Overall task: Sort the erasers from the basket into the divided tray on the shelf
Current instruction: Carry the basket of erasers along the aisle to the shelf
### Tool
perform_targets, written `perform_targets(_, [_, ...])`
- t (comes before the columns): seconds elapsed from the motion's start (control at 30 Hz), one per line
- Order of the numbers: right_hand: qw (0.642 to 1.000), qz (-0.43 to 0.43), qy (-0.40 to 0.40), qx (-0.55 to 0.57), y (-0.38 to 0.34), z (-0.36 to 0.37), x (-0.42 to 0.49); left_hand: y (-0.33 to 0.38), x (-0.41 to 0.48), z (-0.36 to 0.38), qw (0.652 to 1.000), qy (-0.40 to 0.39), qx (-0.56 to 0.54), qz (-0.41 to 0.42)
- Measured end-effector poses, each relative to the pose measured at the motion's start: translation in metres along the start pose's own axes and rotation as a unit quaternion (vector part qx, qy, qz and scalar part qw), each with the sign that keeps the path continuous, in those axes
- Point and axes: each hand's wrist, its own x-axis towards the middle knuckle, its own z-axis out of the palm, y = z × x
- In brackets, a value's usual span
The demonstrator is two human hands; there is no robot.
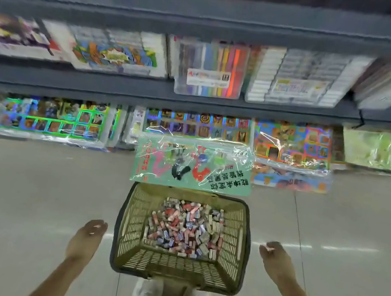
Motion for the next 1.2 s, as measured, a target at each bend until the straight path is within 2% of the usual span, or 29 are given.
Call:
perform_targets(0.13, [0.998, 0.058, -0.018, 0.014, 0.035, 0.073, 0.061, -0.037, 0.064, 0.064, 0.998, -0.033, 0.024, -0.042])
perform_targets(0.3, [0.991, 0.096, -0.01, 0.089, 0.06, 0.135, 0.11, -0.061, 0.113, 0.115, 0.996, -0.002, -0.048, -0.078])
perform_targets(0.4, [0.99, 0.096, 0.018, 0.106, 0.065, 0.148, 0.12, -0.069, 0.125, 0.125, 0.991, 0.008, -0.094, -0.093])
perform_targets(0.57, [0.991, 0.068, 0.006, 0.119, 0.068, 0.137, 0.107, -0.072, 0.111, 0.115, 0.98, 0.013, -0.164, -0.115])
perform_targets(0.73, [0.993, 0.06, -0.003, 0.099, 0.063, 0.113, 0.047, -0.086, 0.051, 0.066, 0.974, 0.03, -0.176, -0.138])
perform_targets(0.93, [0.996, 0.028, -0.029, 0.077, 0.03, 0.063, -0.064, -0.11, -0.059, -0.032, 0.973, 0.049, -0.175, -0.145])
perform_targets(1.07, [0.997, -0.039, -0.035, 0.063, -0.029, 0.026, -0.139, -0.124, -0.143, -0.112, 0.964, 0.089, -0.207, -0.143])
perform_targets(1.2, [0.987, -0.132, -0.082, 0.041, -0.102, -0.009, -0.207, -0.142, -0.226, -0.186, 0.946, 0.129, -0.251, -0.162])
